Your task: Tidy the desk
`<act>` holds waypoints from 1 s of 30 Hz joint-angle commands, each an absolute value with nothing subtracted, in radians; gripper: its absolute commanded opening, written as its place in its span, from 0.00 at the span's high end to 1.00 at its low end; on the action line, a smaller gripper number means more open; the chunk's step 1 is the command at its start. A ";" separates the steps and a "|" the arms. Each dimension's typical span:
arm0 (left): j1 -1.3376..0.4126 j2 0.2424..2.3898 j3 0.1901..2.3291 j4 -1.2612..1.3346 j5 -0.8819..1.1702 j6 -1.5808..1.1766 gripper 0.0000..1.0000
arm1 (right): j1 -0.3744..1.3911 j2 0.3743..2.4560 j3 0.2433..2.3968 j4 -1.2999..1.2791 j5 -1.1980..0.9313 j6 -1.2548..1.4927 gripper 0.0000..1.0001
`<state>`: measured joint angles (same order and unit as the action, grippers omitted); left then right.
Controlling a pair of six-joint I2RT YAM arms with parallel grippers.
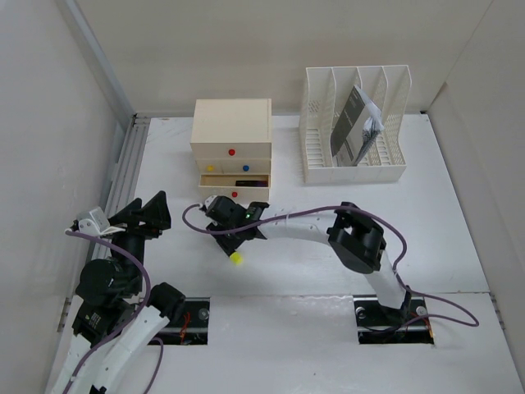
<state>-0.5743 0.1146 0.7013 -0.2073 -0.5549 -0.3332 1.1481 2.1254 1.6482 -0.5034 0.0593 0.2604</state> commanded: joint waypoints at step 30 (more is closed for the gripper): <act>-0.575 0.106 0.703 -0.170 -0.563 -0.325 0.30 | 1.203 2.212 1.684 -0.509 0.147 0.140 0.93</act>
<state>-0.5743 0.1146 0.7013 -0.2070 -0.5549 -0.3332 1.1934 2.1754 1.6581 -0.5003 0.0879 0.1928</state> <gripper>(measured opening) 0.698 0.360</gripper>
